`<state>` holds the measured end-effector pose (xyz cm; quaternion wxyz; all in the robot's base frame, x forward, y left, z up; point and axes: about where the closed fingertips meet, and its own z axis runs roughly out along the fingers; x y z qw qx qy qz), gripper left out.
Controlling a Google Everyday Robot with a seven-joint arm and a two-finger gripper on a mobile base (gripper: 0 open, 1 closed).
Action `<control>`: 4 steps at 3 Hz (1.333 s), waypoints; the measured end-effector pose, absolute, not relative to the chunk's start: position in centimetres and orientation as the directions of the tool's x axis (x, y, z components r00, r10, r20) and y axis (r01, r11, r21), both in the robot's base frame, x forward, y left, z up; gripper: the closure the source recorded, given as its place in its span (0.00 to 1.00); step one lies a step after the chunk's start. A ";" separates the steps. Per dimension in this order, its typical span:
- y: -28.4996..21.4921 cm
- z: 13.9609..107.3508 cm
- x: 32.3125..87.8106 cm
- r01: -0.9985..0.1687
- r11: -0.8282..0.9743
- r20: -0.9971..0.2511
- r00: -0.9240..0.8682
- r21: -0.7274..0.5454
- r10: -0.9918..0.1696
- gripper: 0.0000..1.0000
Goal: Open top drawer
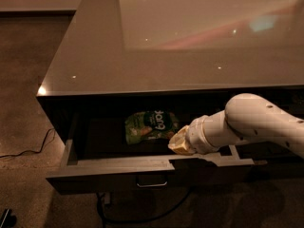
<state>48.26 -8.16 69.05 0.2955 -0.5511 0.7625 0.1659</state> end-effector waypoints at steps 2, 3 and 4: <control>-8.2 67.6 47.6 -0.940 0.325 -0.600 -0.202 -0.102 -0.774 1.00; -8.5 66.1 45.2 -0.948 0.303 -0.597 -0.192 -0.092 -0.779 1.00; -8.7 66.0 44.7 -0.949 0.301 -0.592 -0.194 -0.088 -0.782 1.00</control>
Offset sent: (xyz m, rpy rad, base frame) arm -0.0120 -0.0025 -0.0217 -0.0694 -0.0237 0.0140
